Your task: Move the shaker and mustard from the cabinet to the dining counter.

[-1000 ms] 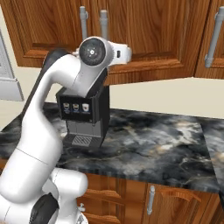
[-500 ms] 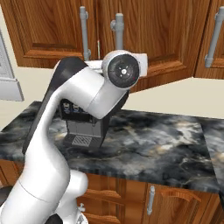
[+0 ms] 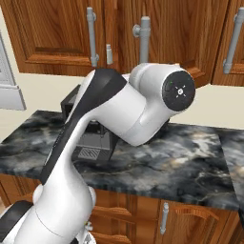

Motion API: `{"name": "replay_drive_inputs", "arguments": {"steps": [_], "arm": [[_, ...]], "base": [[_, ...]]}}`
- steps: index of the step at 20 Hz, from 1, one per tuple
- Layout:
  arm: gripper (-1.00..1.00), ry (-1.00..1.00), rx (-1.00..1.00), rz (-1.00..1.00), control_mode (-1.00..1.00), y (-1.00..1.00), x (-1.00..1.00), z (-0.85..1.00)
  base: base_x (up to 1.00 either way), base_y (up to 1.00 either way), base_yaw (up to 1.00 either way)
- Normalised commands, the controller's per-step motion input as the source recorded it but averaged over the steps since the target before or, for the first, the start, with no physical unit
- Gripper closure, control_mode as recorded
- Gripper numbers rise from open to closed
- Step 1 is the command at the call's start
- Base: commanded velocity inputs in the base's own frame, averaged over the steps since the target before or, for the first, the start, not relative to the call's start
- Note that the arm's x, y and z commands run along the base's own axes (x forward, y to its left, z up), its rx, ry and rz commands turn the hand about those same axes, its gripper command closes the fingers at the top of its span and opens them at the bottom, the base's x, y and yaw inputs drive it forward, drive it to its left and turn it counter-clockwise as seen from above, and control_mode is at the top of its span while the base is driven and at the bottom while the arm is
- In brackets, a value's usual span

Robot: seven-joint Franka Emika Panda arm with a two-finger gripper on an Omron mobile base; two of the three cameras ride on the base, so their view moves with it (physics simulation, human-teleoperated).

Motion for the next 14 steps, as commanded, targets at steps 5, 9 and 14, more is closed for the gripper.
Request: {"name": "replay_drive_inputs", "arguments": {"steps": [5, 9, 14], "arm": [[-1.0, 0.0, 0.0, 0.02, -1.0, 0.15, -0.56, -0.04], [-1.0, -0.01, -0.02, 0.0, -1.0, 0.45, -0.43, -0.04], [-1.0, -0.06, -0.03, -0.02, -1.0, 0.29, -0.39, -0.1]], "base": [[0.0, 0.0, 0.0], [0.0, 0.0, 0.0], [0.0, 0.0, 0.0]]}}
